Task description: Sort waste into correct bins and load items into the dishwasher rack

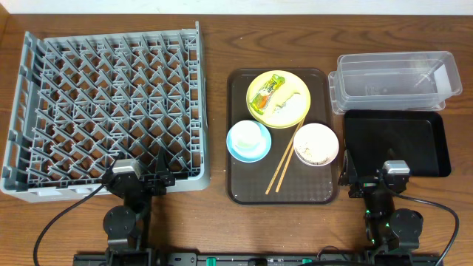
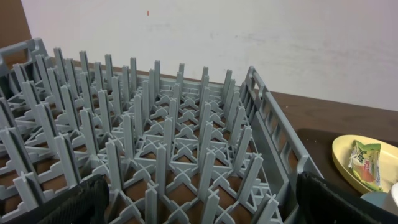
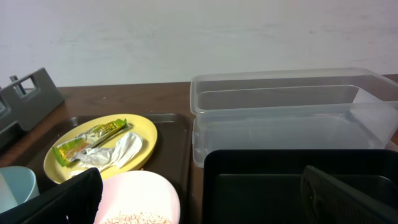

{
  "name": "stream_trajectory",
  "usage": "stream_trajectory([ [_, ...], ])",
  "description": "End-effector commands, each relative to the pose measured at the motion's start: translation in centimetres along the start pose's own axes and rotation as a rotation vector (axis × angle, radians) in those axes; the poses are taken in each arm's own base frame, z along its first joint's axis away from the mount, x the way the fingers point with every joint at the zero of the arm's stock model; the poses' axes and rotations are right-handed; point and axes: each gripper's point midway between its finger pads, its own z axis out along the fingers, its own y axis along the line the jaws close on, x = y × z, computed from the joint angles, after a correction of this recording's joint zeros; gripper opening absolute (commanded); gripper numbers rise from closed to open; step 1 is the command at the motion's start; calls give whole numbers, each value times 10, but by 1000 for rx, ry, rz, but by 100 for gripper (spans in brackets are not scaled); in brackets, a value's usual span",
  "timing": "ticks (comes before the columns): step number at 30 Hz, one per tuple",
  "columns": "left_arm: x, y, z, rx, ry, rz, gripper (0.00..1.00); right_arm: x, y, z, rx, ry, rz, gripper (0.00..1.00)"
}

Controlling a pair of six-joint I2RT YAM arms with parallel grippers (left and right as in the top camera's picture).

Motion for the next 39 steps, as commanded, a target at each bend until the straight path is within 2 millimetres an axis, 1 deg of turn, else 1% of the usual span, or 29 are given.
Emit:
stream_trajectory([
  [1, 18, -5, 1, 24, 58, 17, 97, 1, 1, 0, -5, 2, -3, 99],
  [34, 18, -5, 1, 24, 58, 17, 97, 1, 3, 0, -13, 3, -2, 99],
  [39, 18, -5, 1, 24, 58, 17, 97, 1, 3, 0, -12, 3, 25, 99],
])
